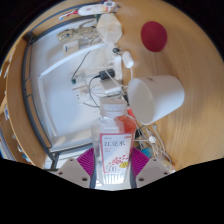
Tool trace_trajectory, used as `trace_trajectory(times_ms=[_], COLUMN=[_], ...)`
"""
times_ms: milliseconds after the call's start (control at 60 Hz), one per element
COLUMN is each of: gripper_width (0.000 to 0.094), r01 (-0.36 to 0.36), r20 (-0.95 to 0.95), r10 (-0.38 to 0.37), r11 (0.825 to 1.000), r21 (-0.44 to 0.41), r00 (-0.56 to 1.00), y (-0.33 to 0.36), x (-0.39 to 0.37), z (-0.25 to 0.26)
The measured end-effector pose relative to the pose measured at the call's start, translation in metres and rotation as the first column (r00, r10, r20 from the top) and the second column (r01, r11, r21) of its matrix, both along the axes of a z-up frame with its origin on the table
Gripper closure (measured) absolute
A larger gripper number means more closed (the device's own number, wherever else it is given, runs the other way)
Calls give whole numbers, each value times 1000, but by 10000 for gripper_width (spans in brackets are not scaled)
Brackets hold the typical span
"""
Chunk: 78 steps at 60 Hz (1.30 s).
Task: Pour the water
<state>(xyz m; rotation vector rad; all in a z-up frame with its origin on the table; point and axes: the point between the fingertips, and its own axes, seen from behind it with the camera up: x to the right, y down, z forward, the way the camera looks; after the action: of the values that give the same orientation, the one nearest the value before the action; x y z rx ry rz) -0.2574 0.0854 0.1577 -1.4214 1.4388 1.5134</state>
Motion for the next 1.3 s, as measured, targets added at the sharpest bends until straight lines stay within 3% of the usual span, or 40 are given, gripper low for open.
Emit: trace_trajectory(times_ms=[50,167,267,350,483,633,983,1167,1250,1300], gripper_width=[459,460,458,459,456,450,449,442,425,424], r01=[-1,-102,-199,-227,-205,-127,-62,-80,-83,-90], r20=[50,366,690,872,993,977,954,972,970,970], r10=[-1,61,59,16,-18,51,133,65,87,61], r11=[1000,990,972,968,978,989,986,993,991,992], r21=[28,95,125,109,42,-78,-155,-85,-109,-84], r00=[999,929,721,488,116,-205,-270,-227,-229,-234], y=[-1,-6,-9,-9,-7,-8,2,11,10,10], x=[2,4,26,55,115,179,243,245,245,245], z=[14,43,73,89,90,54,-51,-67,-84,-81])
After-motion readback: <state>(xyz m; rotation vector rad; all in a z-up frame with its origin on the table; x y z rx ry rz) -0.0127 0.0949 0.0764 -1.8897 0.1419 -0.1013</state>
